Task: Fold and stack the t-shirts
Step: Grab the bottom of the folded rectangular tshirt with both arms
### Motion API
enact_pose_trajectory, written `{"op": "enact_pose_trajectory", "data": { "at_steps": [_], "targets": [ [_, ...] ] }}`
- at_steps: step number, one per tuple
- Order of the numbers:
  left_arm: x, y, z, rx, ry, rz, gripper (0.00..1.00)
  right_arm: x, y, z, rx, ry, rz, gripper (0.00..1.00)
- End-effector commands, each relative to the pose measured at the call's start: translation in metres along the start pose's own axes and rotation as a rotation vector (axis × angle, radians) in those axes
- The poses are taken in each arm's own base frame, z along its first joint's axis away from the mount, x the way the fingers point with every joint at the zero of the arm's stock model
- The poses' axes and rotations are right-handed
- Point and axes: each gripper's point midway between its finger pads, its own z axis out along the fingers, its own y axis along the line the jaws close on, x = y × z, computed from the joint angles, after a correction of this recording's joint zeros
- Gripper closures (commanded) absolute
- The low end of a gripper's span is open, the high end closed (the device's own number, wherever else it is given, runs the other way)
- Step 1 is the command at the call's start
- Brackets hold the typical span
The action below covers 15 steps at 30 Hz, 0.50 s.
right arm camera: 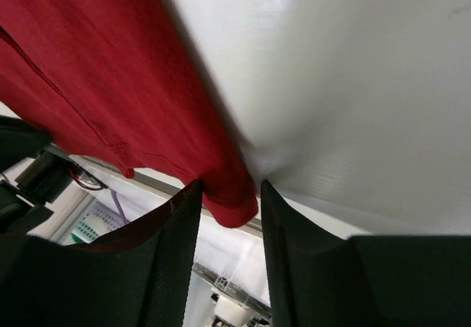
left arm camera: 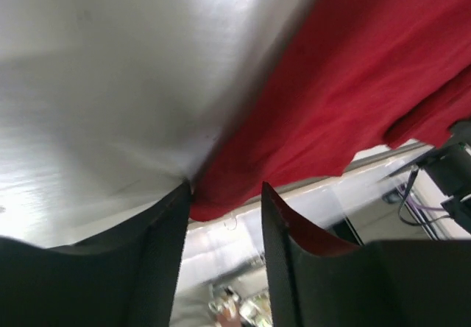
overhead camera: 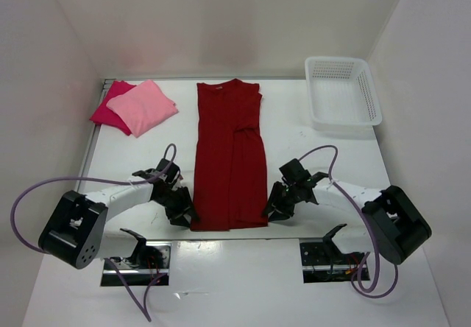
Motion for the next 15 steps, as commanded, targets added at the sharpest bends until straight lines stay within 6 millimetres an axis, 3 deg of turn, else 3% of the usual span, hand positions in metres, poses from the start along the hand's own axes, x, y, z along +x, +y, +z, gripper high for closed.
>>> {"op": "enact_pose_trajectory", "data": {
  "at_steps": [1, 8, 11, 15],
  "targets": [
    [0.015, 0.003, 0.005, 0.010, 0.071, -0.037, 0.50, -0.004, 0.008, 0.005, -0.036, -0.014, -0.006, 0.59],
    [0.019, 0.000, 0.008, 0.013, 0.086, -0.016, 0.61, -0.005, 0.006, 0.011, -0.018, 0.007, -0.016, 0.75],
    [0.017, -0.003, 0.007, 0.019, 0.081, -0.012, 0.76, -0.002, 0.009, 0.007, -0.027, 0.005, -0.029, 0.87],
    [0.026, 0.004, 0.008, -0.002, 0.114, -0.004, 0.95, 0.022, 0.003, 0.010, 0.003, 0.064, -0.010, 0.99]
  ]
}}
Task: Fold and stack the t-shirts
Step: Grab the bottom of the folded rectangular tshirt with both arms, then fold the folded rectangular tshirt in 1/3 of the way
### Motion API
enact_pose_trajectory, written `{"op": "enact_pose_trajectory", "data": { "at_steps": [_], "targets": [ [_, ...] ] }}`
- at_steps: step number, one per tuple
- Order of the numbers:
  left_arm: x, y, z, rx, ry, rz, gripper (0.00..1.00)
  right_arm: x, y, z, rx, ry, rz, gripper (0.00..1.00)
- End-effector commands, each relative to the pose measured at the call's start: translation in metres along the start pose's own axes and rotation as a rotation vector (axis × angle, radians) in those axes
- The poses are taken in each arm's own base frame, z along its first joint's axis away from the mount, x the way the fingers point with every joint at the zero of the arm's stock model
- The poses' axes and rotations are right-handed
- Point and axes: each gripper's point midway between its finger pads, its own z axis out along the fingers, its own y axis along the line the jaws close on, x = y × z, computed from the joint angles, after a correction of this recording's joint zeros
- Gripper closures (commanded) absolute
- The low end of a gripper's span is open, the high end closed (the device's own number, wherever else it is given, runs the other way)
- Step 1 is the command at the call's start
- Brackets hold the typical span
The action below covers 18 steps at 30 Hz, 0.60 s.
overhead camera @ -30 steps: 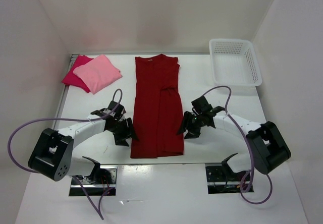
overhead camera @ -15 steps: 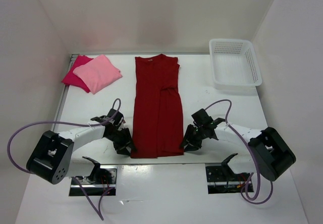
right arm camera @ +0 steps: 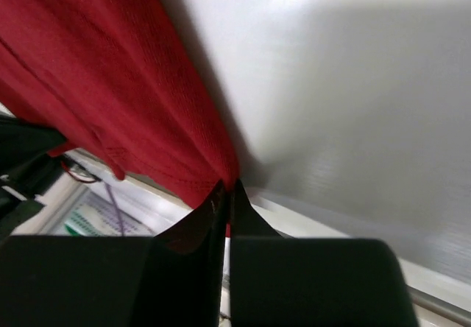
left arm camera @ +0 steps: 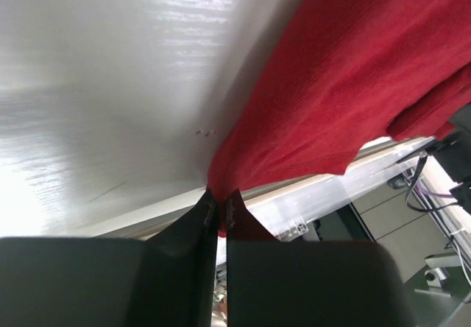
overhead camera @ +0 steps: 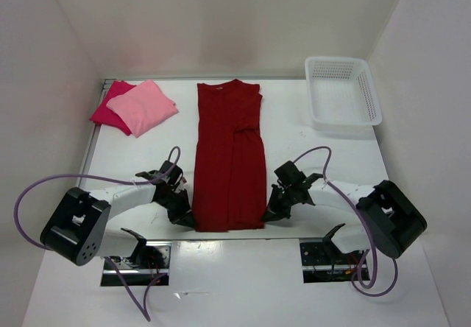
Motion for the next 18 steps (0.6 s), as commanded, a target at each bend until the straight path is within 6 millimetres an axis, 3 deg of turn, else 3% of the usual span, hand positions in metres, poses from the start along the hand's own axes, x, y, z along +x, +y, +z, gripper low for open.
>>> {"op": "enact_pose_trajectory", "data": {
  "at_steps": [1, 5, 6, 8, 10, 11, 14, 18],
  "targets": [
    [0.017, 0.005, 0.001, -0.005, 0.063, 0.000, 0.98, 0.030, -0.006, 0.004, 0.035, 0.065, -0.012, 1.00],
    [0.042, 0.011, -0.008, -0.016, 0.141, -0.018, 1.00, 0.057, 0.003, -0.007, 0.041, 0.122, -0.021, 1.00],
    [0.046, 0.012, -0.013, -0.027, 0.165, -0.007, 1.00, 0.053, 0.019, -0.017, 0.012, 0.096, -0.037, 1.00],
    [0.035, -0.011, -0.025, -0.011, 0.138, 0.022, 1.00, 0.046, 0.022, -0.030, 0.028, 0.077, -0.050, 1.00],
    [0.018, -0.032, -0.035, 0.015, 0.094, 0.046, 1.00, 0.030, 0.039, -0.045, -0.003, 0.041, -0.088, 1.00],
    [0.004, -0.053, -0.050, 0.062, 0.046, 0.062, 1.00, 0.013, 0.047, -0.056, -0.016, -0.003, -0.068, 1.00],
    [-0.027, -0.080, -0.067, 0.126, -0.045, 0.070, 1.00, -0.026, 0.048, -0.073, -0.030, -0.088, -0.074, 1.00],
    [-0.081, -0.096, -0.079, 0.198, -0.178, 0.018, 1.00, -0.088, 0.064, -0.093, -0.041, -0.213, -0.135, 1.00]
  ]
}}
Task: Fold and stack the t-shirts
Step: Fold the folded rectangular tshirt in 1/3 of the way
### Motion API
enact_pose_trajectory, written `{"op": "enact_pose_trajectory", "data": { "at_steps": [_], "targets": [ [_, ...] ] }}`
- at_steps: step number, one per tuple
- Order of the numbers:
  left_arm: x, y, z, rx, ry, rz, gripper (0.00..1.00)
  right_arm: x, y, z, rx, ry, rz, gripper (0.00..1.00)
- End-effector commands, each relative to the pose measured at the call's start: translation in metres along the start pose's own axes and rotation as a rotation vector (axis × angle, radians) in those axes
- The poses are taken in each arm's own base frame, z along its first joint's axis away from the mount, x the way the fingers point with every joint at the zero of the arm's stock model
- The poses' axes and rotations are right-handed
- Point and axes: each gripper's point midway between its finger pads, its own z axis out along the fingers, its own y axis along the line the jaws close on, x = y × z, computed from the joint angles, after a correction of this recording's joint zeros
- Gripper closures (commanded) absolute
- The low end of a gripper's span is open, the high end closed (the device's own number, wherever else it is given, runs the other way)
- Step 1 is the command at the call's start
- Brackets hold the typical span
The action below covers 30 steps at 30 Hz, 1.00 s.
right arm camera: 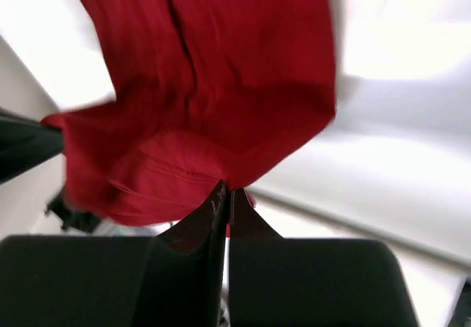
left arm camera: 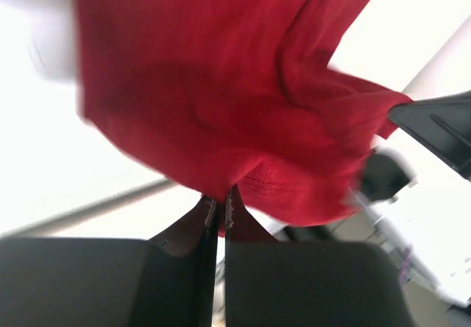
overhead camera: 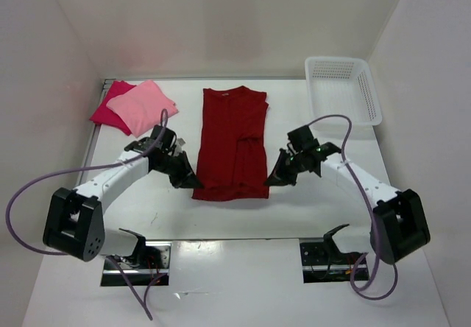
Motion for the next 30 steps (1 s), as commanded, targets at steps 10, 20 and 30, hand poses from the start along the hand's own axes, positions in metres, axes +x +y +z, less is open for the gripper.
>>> {"op": "enact_pose_trajectory", "data": {
  "at_steps": [10, 20, 30],
  "targets": [
    [-0.154, -0.051, 0.018, 0.022, -0.265, 0.037, 1.00, -0.161, 0.023, 0.024, 0.102, -0.188, -0.205, 1.00],
    [-0.219, -0.048, 0.038, -0.006, -0.345, 0.011, 1.00, -0.221, 0.027, 0.041, 0.111, -0.248, -0.184, 1.00],
    [-0.265, -0.055, 0.039, 0.048, -0.431, -0.029, 0.96, -0.260, 0.026, 0.066, 0.108, -0.268, -0.170, 1.00]
  ]
}}
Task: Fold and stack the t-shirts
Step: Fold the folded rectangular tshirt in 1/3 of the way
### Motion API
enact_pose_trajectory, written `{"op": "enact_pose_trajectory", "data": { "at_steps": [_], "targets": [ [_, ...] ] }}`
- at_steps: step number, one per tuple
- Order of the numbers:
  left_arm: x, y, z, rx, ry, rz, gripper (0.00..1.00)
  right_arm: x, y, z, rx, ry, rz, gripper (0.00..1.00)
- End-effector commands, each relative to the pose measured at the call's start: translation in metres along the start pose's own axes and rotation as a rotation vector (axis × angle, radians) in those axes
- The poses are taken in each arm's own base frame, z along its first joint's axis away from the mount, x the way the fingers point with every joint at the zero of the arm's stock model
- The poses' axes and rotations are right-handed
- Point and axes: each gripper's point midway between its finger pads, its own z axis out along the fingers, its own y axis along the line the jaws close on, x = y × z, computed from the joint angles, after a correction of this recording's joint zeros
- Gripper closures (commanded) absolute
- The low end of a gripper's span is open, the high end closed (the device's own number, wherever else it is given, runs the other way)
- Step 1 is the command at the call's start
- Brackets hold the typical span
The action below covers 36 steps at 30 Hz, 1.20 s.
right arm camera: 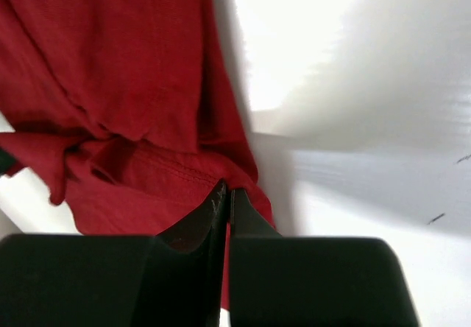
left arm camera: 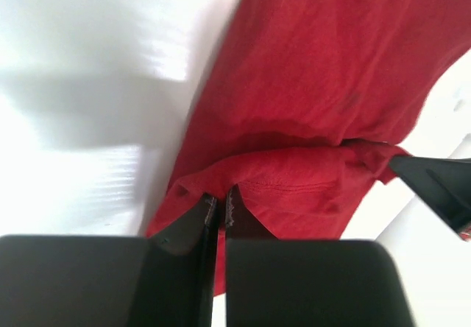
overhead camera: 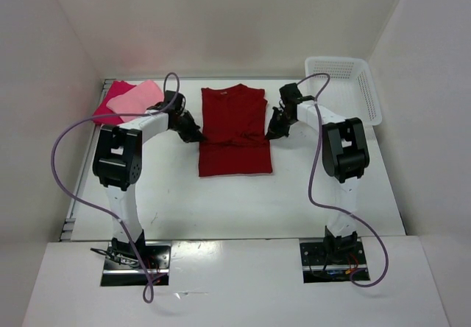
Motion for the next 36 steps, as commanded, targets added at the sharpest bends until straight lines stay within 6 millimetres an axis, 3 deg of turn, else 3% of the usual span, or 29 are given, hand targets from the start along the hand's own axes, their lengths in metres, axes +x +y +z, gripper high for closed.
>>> {"op": "enact_pose_trajectory", "data": {
  "at_steps": [1, 2, 4, 7, 8, 9, 11, 12, 13, 14, 16, 18, 19, 20, 22, 25, 26, 30, 34, 36],
  "targets": [
    [-0.040, -0.029, -0.015, 0.088, -0.116, 0.009, 0.93, -0.035, 0.013, -0.008, -0.029, -0.105, -0.032, 1.00],
    [-0.047, -0.034, -0.022, 0.109, -0.142, 0.014, 0.90, -0.039, 0.018, -0.015, -0.040, -0.122, -0.037, 0.96],
    [-0.054, -0.049, -0.039, 0.142, -0.190, 0.036, 0.75, -0.041, 0.021, -0.021, -0.048, -0.135, -0.042, 0.90],
    [-0.064, -0.060, -0.062, 0.174, -0.256, 0.051, 0.52, -0.045, 0.028, -0.038, -0.058, -0.173, -0.051, 0.73],
    [-0.058, -0.053, -0.062, 0.164, -0.247, 0.046, 0.41, -0.043, 0.028, -0.042, -0.060, -0.175, -0.052, 0.70],
    [-0.056, -0.058, -0.073, 0.183, -0.265, 0.056, 0.39, -0.040, 0.027, -0.046, -0.060, -0.176, -0.053, 0.70],
    [-0.051, -0.063, -0.089, 0.215, -0.292, 0.063, 0.43, -0.038, 0.031, -0.064, -0.069, -0.208, -0.070, 0.67],
    [-0.047, -0.061, -0.091, 0.217, -0.294, 0.064, 0.49, -0.037, 0.032, -0.070, -0.074, -0.217, -0.073, 0.67],
    [-0.032, -0.056, -0.085, 0.217, -0.260, 0.061, 0.54, -0.040, 0.039, -0.084, -0.093, -0.245, -0.082, 0.67],
    [-0.020, -0.060, -0.088, 0.229, -0.245, 0.077, 0.57, -0.030, 0.041, -0.082, -0.092, -0.229, -0.092, 0.69],
    [0.019, -0.064, -0.070, 0.224, -0.159, 0.109, 0.68, -0.014, 0.056, -0.081, -0.138, -0.187, -0.108, 0.88],
    [0.042, -0.065, -0.059, 0.220, -0.116, 0.121, 0.72, 0.014, 0.078, -0.067, -0.169, -0.136, -0.159, 0.99],
    [0.056, -0.070, -0.053, 0.235, -0.097, 0.126, 0.74, 0.021, 0.084, -0.055, -0.173, -0.118, -0.167, 1.00],
    [0.062, -0.059, -0.047, 0.218, -0.082, 0.108, 0.74, 0.035, 0.094, -0.045, -0.176, -0.087, -0.196, 1.00],
    [0.068, -0.052, -0.034, 0.209, -0.066, 0.102, 0.76, 0.043, 0.100, -0.025, -0.172, -0.045, -0.197, 1.00],
    [0.072, -0.041, -0.016, 0.186, -0.059, 0.091, 0.80, 0.038, 0.114, -0.012, -0.200, -0.061, -0.213, 1.00],
    [0.078, -0.039, -0.010, 0.176, -0.044, 0.094, 0.80, 0.043, 0.113, 0.000, -0.188, -0.040, -0.215, 1.00],
    [0.085, -0.024, -0.003, 0.143, -0.021, 0.081, 0.80, 0.051, 0.113, 0.021, -0.163, -0.013, -0.226, 1.00],
    [0.100, 0.009, 0.007, 0.073, 0.012, 0.066, 0.80, 0.052, 0.105, 0.036, -0.122, -0.024, -0.197, 1.00],
    [0.112, 0.024, 0.011, 0.038, 0.032, 0.072, 0.80, 0.042, 0.104, 0.041, -0.105, -0.073, -0.187, 1.00]
  ]
}}
